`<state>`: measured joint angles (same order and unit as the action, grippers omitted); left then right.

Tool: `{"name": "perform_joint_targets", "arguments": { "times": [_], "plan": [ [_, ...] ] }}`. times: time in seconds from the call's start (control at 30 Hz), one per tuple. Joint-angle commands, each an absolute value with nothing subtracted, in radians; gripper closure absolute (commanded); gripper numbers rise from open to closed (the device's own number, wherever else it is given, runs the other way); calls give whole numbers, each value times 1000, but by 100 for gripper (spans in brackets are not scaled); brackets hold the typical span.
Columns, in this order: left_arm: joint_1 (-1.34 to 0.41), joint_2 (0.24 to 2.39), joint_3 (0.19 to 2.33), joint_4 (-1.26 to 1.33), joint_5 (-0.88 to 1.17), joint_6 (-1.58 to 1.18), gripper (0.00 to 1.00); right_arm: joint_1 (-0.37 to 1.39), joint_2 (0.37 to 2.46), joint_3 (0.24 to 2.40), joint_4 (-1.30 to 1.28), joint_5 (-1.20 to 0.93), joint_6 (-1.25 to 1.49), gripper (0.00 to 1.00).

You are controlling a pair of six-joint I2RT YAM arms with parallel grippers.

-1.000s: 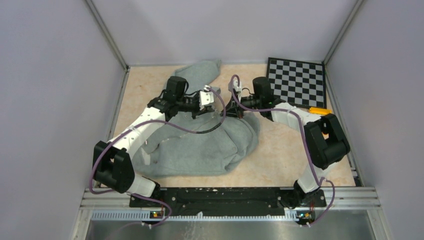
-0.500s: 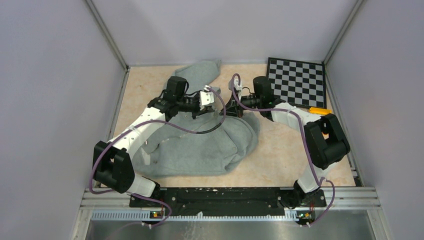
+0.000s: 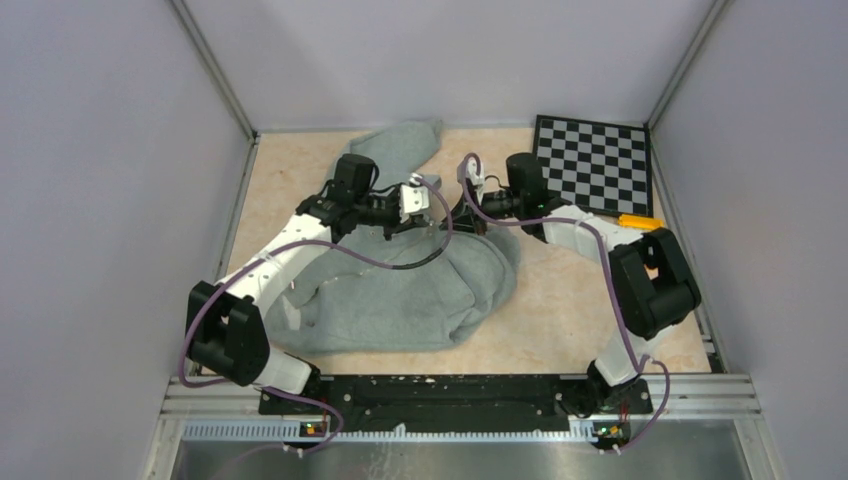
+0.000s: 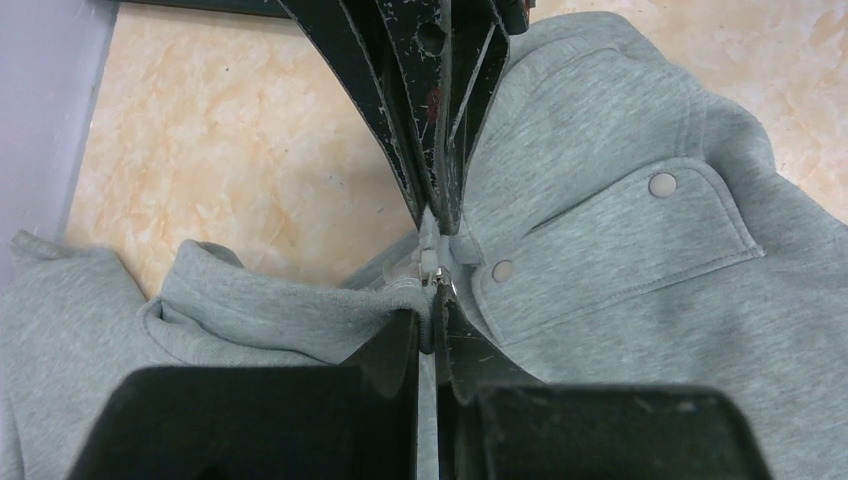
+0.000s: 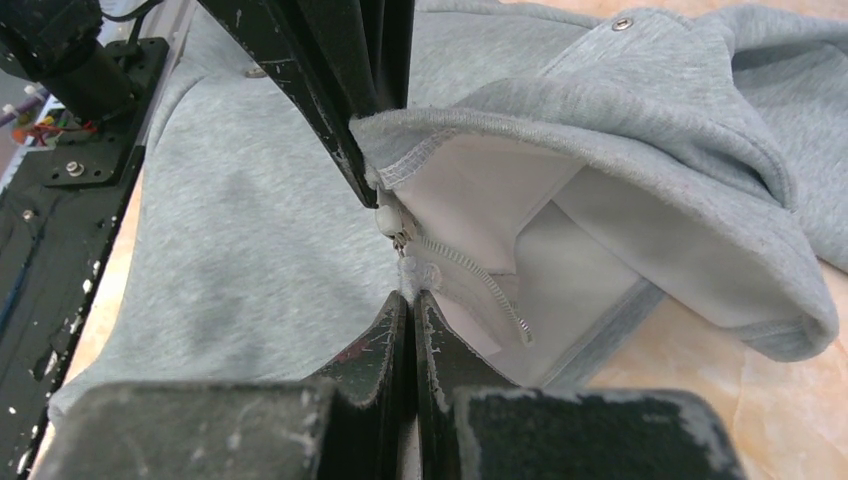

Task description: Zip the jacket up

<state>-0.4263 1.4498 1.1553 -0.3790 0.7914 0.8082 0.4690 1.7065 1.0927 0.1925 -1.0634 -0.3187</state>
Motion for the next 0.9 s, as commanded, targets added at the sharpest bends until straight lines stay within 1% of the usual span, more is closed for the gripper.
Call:
{"name": "perform_joint_targets", "arguments": {
  "times": [0.0, 0.13, 0.27, 0.47, 0.77, 0.87],
  "plan": [
    [-437, 1451, 1176, -396, 815, 831, 100, 476, 1635, 1099, 178, -1073, -448, 100],
    [-437, 1448, 1171, -388, 820, 827, 100, 476, 1613, 1082, 208, -1076, -460, 100],
    [-437, 1461, 1179, -394, 825, 825, 100, 476, 1602, 1062, 286, -1100, -414, 100],
    [-436, 1465, 1178, -391, 823, 825, 100, 476, 1588, 1047, 314, -1107, -399, 100],
    [-437, 1469, 1165, -361, 791, 818, 100, 456, 1554, 948, 614, -1184, -150, 100],
    [-437, 1473, 1171, -316, 771, 765, 100, 453, 1567, 949, 646, -1182, -69, 100]
  ]
}}
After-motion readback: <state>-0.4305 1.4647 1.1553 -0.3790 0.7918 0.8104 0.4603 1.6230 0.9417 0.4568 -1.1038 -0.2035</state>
